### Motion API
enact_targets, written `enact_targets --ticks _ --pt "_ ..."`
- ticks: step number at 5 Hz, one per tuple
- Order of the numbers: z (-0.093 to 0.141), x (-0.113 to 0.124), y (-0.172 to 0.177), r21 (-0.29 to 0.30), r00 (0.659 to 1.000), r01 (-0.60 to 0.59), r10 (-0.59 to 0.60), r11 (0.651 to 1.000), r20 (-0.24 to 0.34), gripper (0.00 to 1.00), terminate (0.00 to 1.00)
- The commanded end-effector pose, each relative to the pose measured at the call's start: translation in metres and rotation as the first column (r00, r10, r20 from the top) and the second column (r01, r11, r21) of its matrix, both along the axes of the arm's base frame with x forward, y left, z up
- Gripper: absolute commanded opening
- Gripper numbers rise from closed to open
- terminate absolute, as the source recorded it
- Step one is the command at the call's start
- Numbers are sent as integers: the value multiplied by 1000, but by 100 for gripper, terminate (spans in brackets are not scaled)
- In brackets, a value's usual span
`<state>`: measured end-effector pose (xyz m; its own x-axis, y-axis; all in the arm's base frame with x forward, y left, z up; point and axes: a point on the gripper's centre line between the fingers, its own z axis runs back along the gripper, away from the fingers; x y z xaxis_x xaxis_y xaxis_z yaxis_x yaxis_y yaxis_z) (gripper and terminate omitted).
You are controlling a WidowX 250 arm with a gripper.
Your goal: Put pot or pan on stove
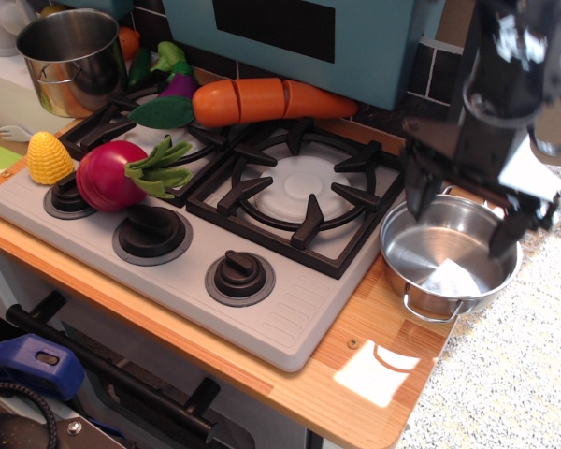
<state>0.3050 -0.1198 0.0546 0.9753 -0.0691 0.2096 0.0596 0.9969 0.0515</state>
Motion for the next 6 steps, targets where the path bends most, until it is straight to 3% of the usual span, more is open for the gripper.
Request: enact_targets --ticks 1,3,4,6 --pt "-17 5 -13 -27 997 24 -21 999 73 100 0" --pt "-43 22 -11 -51 993 51 -45 997 106 100 0" --pt "-44 38 -14 -23 995 53 -51 998 85 0 0" --pt "-31 40 -32 8 998 23 -23 1000 50 0 0"
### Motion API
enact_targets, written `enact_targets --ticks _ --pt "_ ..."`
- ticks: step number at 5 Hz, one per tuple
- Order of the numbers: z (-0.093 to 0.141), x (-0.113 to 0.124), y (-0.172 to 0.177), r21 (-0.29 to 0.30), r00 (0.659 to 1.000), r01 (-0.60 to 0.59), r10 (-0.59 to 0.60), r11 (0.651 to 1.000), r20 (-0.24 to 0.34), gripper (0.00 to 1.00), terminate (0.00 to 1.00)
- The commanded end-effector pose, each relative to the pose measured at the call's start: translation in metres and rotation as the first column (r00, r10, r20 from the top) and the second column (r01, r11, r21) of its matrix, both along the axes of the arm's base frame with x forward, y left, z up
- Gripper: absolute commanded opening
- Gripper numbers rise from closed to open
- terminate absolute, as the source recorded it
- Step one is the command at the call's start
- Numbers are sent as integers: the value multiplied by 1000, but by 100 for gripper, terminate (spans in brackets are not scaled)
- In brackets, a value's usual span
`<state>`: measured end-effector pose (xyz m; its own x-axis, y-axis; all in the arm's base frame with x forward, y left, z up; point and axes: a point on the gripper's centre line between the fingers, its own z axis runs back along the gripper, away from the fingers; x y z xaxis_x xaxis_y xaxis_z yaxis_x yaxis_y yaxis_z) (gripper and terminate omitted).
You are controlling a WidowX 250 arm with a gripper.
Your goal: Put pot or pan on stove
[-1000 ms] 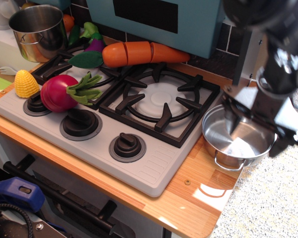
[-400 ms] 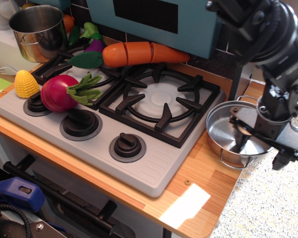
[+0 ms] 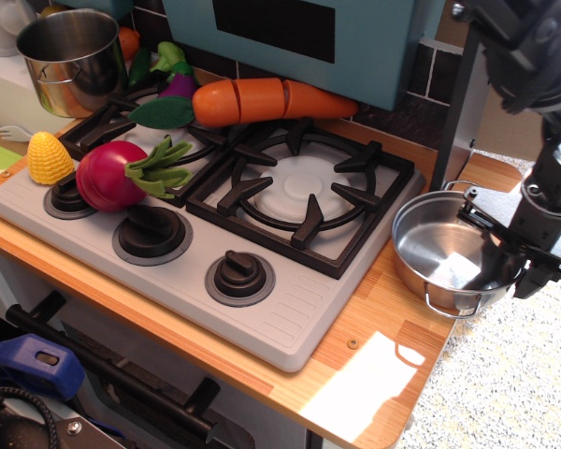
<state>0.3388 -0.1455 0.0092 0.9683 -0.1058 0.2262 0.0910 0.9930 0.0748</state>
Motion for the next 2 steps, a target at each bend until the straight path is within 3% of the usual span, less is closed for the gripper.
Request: enact_targets --ticks 1,2 --pt "25 0 -14 -14 1000 -32 32 999 1 0 0" --pt "43 -17 -14 60 998 -62 63 996 -16 0 0"
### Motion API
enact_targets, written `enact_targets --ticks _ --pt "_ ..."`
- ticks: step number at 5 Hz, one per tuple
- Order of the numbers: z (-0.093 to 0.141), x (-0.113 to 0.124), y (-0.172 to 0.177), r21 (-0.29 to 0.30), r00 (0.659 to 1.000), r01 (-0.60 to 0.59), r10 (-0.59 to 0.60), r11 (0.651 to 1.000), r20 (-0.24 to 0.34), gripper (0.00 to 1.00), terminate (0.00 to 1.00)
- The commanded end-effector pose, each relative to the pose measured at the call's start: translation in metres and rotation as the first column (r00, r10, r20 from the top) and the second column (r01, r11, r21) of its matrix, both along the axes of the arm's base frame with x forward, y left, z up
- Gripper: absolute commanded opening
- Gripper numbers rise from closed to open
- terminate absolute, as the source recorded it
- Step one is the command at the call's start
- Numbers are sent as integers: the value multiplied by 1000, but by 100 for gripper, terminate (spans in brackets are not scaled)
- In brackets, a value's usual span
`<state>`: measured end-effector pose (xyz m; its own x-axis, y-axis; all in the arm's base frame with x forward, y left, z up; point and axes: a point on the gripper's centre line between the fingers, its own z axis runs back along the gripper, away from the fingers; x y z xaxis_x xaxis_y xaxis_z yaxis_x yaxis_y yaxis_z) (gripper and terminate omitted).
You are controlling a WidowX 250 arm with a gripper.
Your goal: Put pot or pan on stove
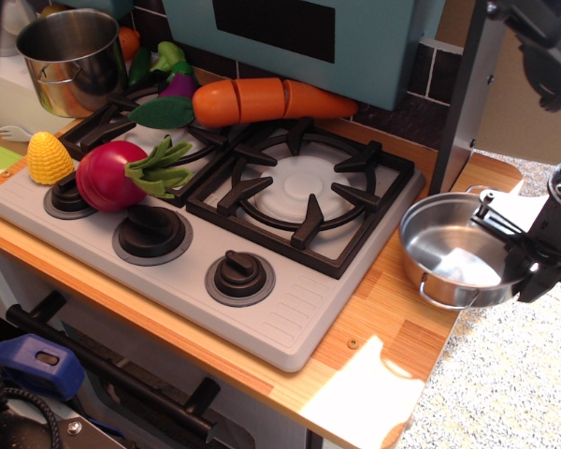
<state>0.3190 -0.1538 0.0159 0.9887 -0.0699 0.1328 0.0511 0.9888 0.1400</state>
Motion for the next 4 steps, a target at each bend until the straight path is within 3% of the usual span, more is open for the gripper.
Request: enact_targets --ticks 1,2,3,4 --pt "59 -12 7 36 999 -14 12 999 44 0 0" --pt "66 -30 29 87 999 -8 3 996 51 0 0" --pt "79 -35 57 128 997 52 -59 990 53 0 0" --pt "77 -36 83 150 985 144 -156 978 69 0 0"
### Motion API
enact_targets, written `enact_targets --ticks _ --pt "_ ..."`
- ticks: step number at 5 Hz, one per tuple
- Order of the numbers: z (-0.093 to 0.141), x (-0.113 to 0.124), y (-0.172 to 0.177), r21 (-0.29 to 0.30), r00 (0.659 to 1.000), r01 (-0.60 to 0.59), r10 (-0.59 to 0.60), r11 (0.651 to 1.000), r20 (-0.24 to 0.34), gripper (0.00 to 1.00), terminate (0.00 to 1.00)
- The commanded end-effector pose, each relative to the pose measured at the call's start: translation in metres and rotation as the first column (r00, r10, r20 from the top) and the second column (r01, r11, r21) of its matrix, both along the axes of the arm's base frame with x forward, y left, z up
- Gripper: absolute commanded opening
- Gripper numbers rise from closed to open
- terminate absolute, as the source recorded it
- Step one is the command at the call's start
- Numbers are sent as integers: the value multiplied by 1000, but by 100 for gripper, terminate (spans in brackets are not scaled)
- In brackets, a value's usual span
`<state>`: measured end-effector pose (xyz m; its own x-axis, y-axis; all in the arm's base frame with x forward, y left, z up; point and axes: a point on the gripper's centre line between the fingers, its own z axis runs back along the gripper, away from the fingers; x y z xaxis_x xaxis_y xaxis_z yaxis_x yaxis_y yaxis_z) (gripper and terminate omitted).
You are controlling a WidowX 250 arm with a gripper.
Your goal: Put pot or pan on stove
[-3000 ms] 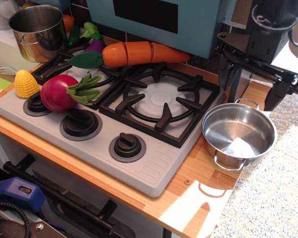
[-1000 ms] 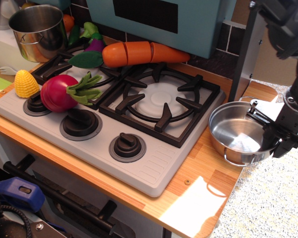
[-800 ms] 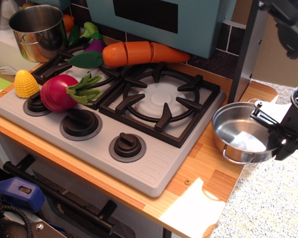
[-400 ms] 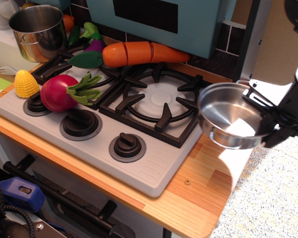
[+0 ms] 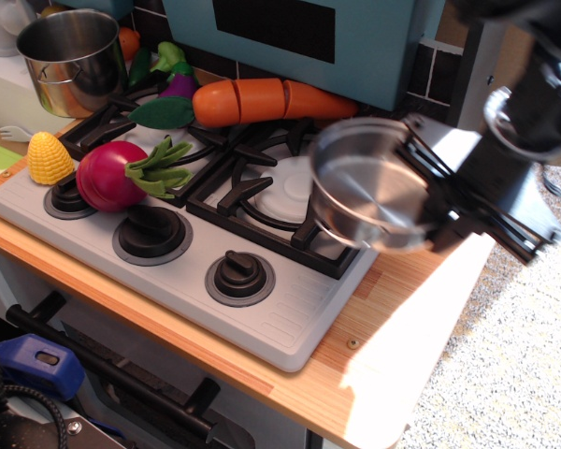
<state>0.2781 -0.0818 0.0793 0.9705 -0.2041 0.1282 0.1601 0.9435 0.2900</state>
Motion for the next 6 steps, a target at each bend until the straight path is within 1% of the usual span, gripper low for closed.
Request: enact_targets --ticks 1,2,3,4,5,6 --pt "2 8 30 -16 991 102 -100 995 87 0 0" --pt "-10 5 43 6 981 148 -147 989 129 0 0" --pt "-17 10 52 20 971 186 -186 982 149 0 0" --pt "-12 39 63 11 959 246 -245 969 143 0 0" --pt "-14 57 66 -20 953 276 -270 961 140 100 0" --pt "-14 57 66 -20 953 276 -270 961 140 100 100"
